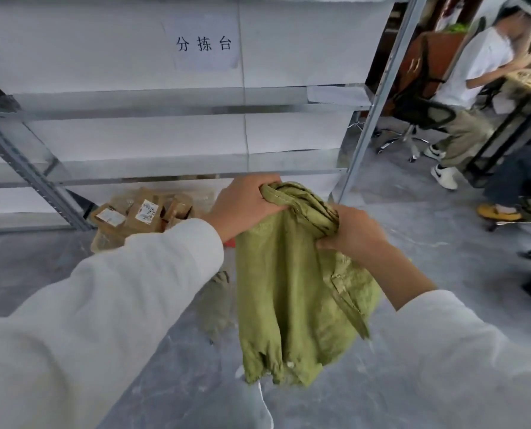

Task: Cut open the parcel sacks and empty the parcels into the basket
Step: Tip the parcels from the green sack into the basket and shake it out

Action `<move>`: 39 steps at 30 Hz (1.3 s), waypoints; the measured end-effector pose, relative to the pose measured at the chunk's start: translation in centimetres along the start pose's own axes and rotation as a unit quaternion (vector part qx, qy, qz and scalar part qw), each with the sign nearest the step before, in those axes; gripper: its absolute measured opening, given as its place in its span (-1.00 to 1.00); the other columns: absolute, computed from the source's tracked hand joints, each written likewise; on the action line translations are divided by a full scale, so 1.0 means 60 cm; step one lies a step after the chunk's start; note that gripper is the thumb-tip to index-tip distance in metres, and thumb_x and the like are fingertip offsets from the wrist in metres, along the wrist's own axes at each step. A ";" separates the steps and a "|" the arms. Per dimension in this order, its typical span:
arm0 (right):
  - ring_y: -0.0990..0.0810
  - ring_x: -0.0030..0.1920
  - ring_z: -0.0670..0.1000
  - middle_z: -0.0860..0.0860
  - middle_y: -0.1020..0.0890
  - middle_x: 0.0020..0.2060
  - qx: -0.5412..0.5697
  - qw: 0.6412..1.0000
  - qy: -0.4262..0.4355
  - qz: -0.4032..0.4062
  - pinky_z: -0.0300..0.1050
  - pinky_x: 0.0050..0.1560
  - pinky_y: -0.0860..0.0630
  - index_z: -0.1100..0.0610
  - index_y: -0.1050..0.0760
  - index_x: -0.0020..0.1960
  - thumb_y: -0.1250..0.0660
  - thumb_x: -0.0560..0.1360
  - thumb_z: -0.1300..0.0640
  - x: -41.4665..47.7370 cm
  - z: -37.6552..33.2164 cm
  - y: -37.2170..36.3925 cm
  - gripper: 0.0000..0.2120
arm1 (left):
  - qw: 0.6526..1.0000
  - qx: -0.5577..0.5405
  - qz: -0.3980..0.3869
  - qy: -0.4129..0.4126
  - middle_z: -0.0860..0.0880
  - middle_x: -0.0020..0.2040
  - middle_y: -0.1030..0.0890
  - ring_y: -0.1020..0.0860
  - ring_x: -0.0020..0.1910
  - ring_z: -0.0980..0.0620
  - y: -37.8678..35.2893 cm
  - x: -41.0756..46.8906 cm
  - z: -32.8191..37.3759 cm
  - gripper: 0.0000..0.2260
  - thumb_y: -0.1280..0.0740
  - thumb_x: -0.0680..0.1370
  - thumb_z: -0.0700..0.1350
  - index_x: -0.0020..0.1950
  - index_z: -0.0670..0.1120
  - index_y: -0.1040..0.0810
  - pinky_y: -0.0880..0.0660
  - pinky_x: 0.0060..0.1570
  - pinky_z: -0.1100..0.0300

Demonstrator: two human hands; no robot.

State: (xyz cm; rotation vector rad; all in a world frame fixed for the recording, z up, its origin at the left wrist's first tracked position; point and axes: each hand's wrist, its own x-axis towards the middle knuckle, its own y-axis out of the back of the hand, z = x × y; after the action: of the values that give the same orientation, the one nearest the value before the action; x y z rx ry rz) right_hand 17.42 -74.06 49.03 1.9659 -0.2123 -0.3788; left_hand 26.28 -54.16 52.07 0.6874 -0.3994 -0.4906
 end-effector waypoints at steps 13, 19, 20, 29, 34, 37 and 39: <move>-0.55 -0.20 0.12 -0.03 -0.52 -0.26 -0.107 0.991 -0.062 0.049 -0.13 -0.32 -0.37 -0.09 -0.33 -0.30 -0.26 0.43 0.20 0.406 0.137 0.096 -0.76 | 1.000 -0.009 -0.007 -0.011 0.13 -0.24 -0.61 -0.56 -0.17 0.10 -0.142 0.427 -0.082 -0.75 -0.41 0.42 0.23 -0.13 0.07 -0.58 -0.50 -0.17 0.13; -0.53 -0.22 0.14 -0.01 -0.55 -0.27 -0.120 0.985 -0.044 0.116 -0.08 -0.25 -0.38 -0.07 -0.42 -0.19 -0.27 0.44 0.16 0.570 0.157 0.148 -0.87 | 0.999 0.002 0.032 -0.016 0.11 -0.15 -0.60 -0.51 -0.13 0.09 -0.141 0.585 -0.099 -0.80 -0.41 0.44 0.17 -0.05 0.09 -0.60 -0.35 -0.23 0.22; -0.55 -0.19 0.16 0.01 -0.56 -0.23 -0.124 0.984 -0.036 0.125 -0.06 -0.23 -0.41 -0.08 -0.45 -0.14 -0.27 0.44 0.16 0.596 0.160 0.157 -0.87 | 0.999 0.001 0.037 -0.019 0.11 -0.16 -0.58 -0.51 -0.14 0.08 -0.139 0.608 -0.098 -0.81 -0.41 0.44 0.16 -0.06 0.08 -0.59 -0.36 -0.24 0.22; -0.52 -0.23 0.07 -0.08 -0.54 -0.23 -0.122 0.991 0.031 -0.042 -0.12 -0.32 -0.43 -0.08 -0.42 -0.10 -0.22 0.39 0.28 0.729 0.270 0.012 -0.74 | 0.987 0.059 -0.083 0.121 -0.02 -0.02 -0.44 -0.48 -0.04 -0.02 -0.299 0.644 -0.234 -0.69 -0.51 0.38 0.02 0.02 -0.06 -0.55 -0.46 0.00 0.09; -0.44 -0.02 0.01 -0.07 -0.37 -0.05 -0.157 0.971 0.117 -0.138 -0.12 -0.23 -0.42 0.00 -0.33 -0.02 -0.36 0.39 0.16 0.745 0.386 -0.206 -0.74 | 0.969 0.169 -0.072 0.166 -0.01 0.11 -0.35 -0.35 0.07 -0.02 -0.487 0.553 -0.382 -0.71 -0.45 0.40 0.01 0.08 0.00 -0.55 -0.32 0.04 0.10; -0.38 0.04 -0.01 -0.07 -0.33 0.02 -0.185 0.959 0.128 -0.170 -0.16 -0.18 -0.41 0.02 -0.32 0.09 -0.40 0.40 0.15 0.740 0.462 -0.359 -0.65 | 0.958 0.179 -0.104 0.199 0.01 0.10 -0.36 -0.38 0.08 -0.01 -0.625 0.480 -0.471 -0.72 -0.42 0.41 0.01 0.08 0.03 -0.52 -0.32 0.04 0.12; -0.39 0.05 -0.01 -0.07 -0.35 0.03 -0.200 0.951 0.119 -0.204 -0.17 -0.18 -0.37 0.03 -0.31 0.14 -0.38 0.40 0.20 0.726 0.513 -0.468 -0.61 | 0.948 0.192 -0.144 0.208 0.03 0.13 -0.38 -0.42 0.11 0.00 -0.717 0.430 -0.535 -0.70 -0.41 0.43 0.03 0.12 0.04 -0.48 -0.33 0.04 0.14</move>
State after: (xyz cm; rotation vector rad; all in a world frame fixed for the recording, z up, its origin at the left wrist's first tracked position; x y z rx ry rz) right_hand 46.43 -102.59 4.56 1.6219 0.4066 -0.4074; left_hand 50.69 -81.02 4.85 1.2107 0.0114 -0.5327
